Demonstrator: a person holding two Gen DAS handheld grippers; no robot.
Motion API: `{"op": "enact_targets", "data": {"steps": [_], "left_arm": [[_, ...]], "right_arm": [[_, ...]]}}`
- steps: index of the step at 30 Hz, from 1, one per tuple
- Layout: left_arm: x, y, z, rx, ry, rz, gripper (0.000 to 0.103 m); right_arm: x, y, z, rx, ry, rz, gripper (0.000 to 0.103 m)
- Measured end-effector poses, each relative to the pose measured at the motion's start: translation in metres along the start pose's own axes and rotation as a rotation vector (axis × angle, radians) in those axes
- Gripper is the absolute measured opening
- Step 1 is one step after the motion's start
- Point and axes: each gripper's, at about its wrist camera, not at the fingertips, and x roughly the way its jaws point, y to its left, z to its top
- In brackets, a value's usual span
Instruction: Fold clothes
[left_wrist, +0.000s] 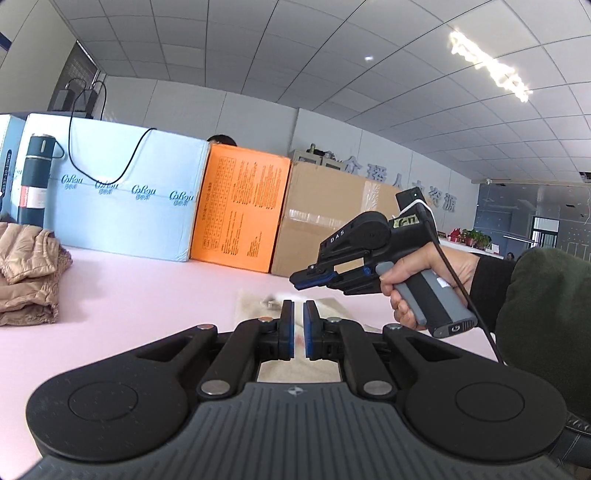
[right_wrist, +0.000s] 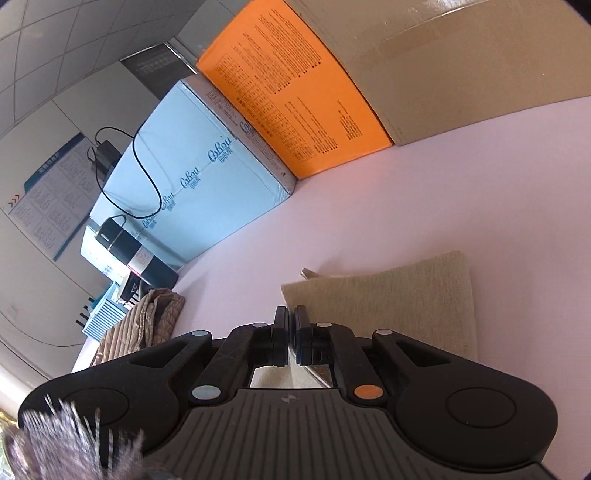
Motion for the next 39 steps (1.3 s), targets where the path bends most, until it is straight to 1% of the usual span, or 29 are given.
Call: {"op": "enact_targets", "data": {"steps": [1,2,3,4,5,6,8,10,12,15,16,19,21,22,23,24,25,26,28,29,30,32,33,34,35,36,37,38,39], "left_arm": [[-0.002,0.007,-0.002,-0.006,0.014,0.005,0.005],[-0.004,0.01,-0.003,0.0,0.019,0.005,0.009],[-0.005,0.013,-0.005,0.006,0.024,0.005,0.019],[-0.007,0.016,-0.006,0.012,0.028,0.005,0.027],[-0.008,0.018,-0.007,0.012,0.027,0.002,0.042],[-0.008,0.021,-0.005,0.006,0.024,-0.008,0.051],[-0.006,0.026,-0.003,-0.007,0.017,-0.029,0.054],[0.003,0.028,0.003,0.004,0.024,-0.054,0.056],[0.009,0.029,0.005,0.017,0.037,-0.065,0.066],[0.021,0.026,0.007,0.018,0.072,-0.095,0.07],[0.026,0.024,0.007,0.02,0.089,-0.11,0.07],[0.038,0.006,0.004,0.082,0.123,-0.132,0.075],[0.038,-0.004,0.001,0.11,0.131,-0.141,0.079],[0.037,-0.008,-0.001,0.122,0.134,-0.15,0.081],[0.035,-0.011,-0.003,0.141,0.134,-0.154,0.083],[0.033,-0.014,-0.005,0.16,0.134,-0.158,0.083],[0.031,-0.017,-0.008,0.18,0.133,-0.161,0.084],[0.03,-0.019,-0.01,0.205,0.138,-0.153,0.084],[0.03,-0.022,-0.015,0.239,0.149,-0.136,0.084],[0.032,-0.022,-0.017,0.243,0.159,-0.132,0.084],[0.035,-0.022,-0.018,0.239,0.172,-0.129,0.084],[0.039,-0.021,-0.02,0.228,0.196,-0.126,0.084],[0.041,-0.02,-0.021,0.224,0.208,-0.122,0.084],[0.041,-0.02,-0.021,0.222,0.212,-0.12,0.084],[0.041,-0.02,-0.021,0.221,0.211,-0.121,0.084],[0.04,-0.019,-0.021,0.22,0.208,-0.124,0.085],[0.04,-0.018,-0.021,0.219,0.208,-0.127,0.085],[0.04,-0.018,-0.022,0.22,0.209,-0.129,0.085],[0.039,-0.017,-0.022,0.222,0.213,-0.13,0.085]], "right_arm": [[0.009,0.005,-0.001,0.005,0.014,-0.01,0.012],[0.013,0.009,-0.002,0.002,0.017,-0.017,0.018],[0.012,0.011,-0.002,-0.007,0.01,-0.021,0.034],[0.007,0.014,-0.004,-0.024,0.002,-0.023,0.047],[0.0,0.019,-0.005,-0.047,-0.007,-0.025,0.048],[-0.008,0.026,-0.008,-0.079,-0.014,-0.031,0.048],[-0.031,0.043,-0.021,-0.176,-0.026,-0.05,0.048],[-0.058,0.058,-0.043,-0.282,-0.038,-0.088,0.048],[-0.086,0.068,-0.07,-0.387,-0.053,-0.146,0.048],[-0.118,0.076,-0.112,-0.521,-0.084,-0.252,0.048],[-0.123,0.077,-0.124,-0.557,-0.078,-0.273,0.048],[-0.126,0.076,-0.153,-0.637,-0.031,-0.291,0.048],[-0.118,0.073,-0.162,-0.665,-0.002,-0.302,0.047],[-0.114,0.071,-0.165,-0.672,0.001,-0.32,0.044],[-0.112,0.067,-0.166,-0.662,0.0,-0.338,0.04],[-0.11,0.061,-0.164,-0.64,-0.001,-0.355,0.022],[-0.11,0.057,-0.162,-0.619,-0.007,-0.37,0.008],[-0.112,0.051,-0.158,-0.577,-0.019,-0.36,0.007],[-0.118,0.038,-0.148,-0.463,-0.044,-0.308,0.006],[-0.124,0.03,-0.14,-0.368,-0.06,-0.226,0.006],[-0.129,0.024,-0.133,-0.268,-0.071,-0.105,0.006],[-0.136,0.009,-0.124,-0.076,-0.087,0.179,0.006],[-0.137,0.001,-0.122,0.005,-0.096,0.276,0.006],[-0.136,-0.007,-0.121,0.053,-0.101,0.288,0.006],[-0.135,-0.014,-0.12,0.084,-0.103,0.257,0.006],[-0.134,-0.018,-0.121,0.086,-0.107,0.19,0.016],[-0.134,-0.021,-0.122,0.069,-0.112,0.098,0.033],[-0.136,-0.023,-0.123,0.043,-0.127,0.035,0.039],[-0.139,-0.023,-0.125,0.017,-0.147,0.013,0.042]]}}
